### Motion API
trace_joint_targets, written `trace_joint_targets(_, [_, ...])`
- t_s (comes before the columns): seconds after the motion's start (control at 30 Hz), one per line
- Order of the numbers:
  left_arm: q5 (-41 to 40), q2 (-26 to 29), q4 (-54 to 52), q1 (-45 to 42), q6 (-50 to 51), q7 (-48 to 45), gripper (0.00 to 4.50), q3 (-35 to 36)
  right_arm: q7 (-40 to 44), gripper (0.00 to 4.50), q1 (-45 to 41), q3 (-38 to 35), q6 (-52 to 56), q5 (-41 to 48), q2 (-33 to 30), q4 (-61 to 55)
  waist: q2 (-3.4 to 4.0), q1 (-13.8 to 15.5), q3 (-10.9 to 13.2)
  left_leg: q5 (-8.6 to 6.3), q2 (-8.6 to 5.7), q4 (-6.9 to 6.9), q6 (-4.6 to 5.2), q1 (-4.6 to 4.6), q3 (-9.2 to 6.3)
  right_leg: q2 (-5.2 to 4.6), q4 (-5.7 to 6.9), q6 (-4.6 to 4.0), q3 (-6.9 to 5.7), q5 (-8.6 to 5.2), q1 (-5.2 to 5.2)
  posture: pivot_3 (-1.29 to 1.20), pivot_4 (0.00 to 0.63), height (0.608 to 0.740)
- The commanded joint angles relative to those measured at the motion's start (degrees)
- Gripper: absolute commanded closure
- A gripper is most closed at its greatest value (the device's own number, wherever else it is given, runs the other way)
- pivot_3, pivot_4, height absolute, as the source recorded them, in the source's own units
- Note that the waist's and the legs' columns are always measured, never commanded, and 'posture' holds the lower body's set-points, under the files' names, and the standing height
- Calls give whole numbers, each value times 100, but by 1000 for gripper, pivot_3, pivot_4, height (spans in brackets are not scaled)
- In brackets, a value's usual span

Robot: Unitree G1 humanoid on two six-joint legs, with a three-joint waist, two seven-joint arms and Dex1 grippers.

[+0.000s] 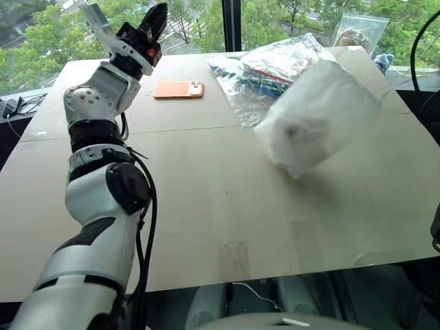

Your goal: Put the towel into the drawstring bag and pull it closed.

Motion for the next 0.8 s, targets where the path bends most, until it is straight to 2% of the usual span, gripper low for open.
trace_joint_targets(0.03, [97,118,-228,-98,-51,-21,4441,-121,161,4500,-47,-261,205,318,42,-671,0,-24,0,0,0,-2,0,0,2,-2,1,0,2,0,-1,0,150,740])
trace_joint_targets(0.17, [340,-338,-1547,769,714,-403,4441,-1115,871,4500,0,-368,1510,1637,546,-2049,7,-39,-4,0,0,-4,0,3,2,-1,11,0,6,0,-2,0,150,740])
trace_joint_targets(0.27, [480,-744,-2547,1483,1046,-327,4441,-1750,970,4500,-197,-561,2701,2887,1059,-3035,9,-44,-6,1,0,-2,-1,3,-4,-1,9,0,3,0,0,0,150,740])
trace_joint_targets(0.37, [512,-994,-3357,1990,1223,-411,4441,-2190,1084,4500,-259,-635,3667,3938,1241,-3803,6,-29,-3,1,2,3,-2,-6,-15,-3,11,-1,4,0,-3,0,150,740])
trace_joint_targets(0.47, [390,-1132,-3441,2186,1400,-408,4441,-2199,599,4500,-422,-997,4645,5960,1763,-4367,6,-33,-3,1,1,3,-2,-10,-20,-6,9,-1,2,0,-6,0,150,740])
trace_joint_targets(0.57, [466,-965,-3248,2207,1436,-664,4441,-2249,141,4500,131,-967,5160,7136,1757,-4810,5,-22,-7,1,1,4,-2,-5,-24,-8,10,-1,-3,0,0,0,150,740])
trace_joint_targets(0.67, [474,-644,-3190,2205,1640,-1128,3522,-2350,-591,4500,813,-891,5100,7997,1654,-5058,-6,-21,-13,1,-4,9,-1,-3,-29,-11,6,-1,-5,0,8,0,150,740])
trace_joint_targets(0.77, [245,-293,-3308,2131,2275,-1625,2200,-2466,-1347,4500,1316,-724,4743,8591,1599,-5228,-4,-29,-12,1,-11,11,0,-3,-23,-16,8,0,-10,0,8,0,150,740])
trace_joint_targets(0.8, [103,-224,-3337,2087,2552,-1741,2200,-2449,-1541,4500,1479,-676,4679,8578,1567,-5253,-4,-30,-12,1,-11,10,0,-3,-24,-15,8,0,-12,0,7,0,150,740])
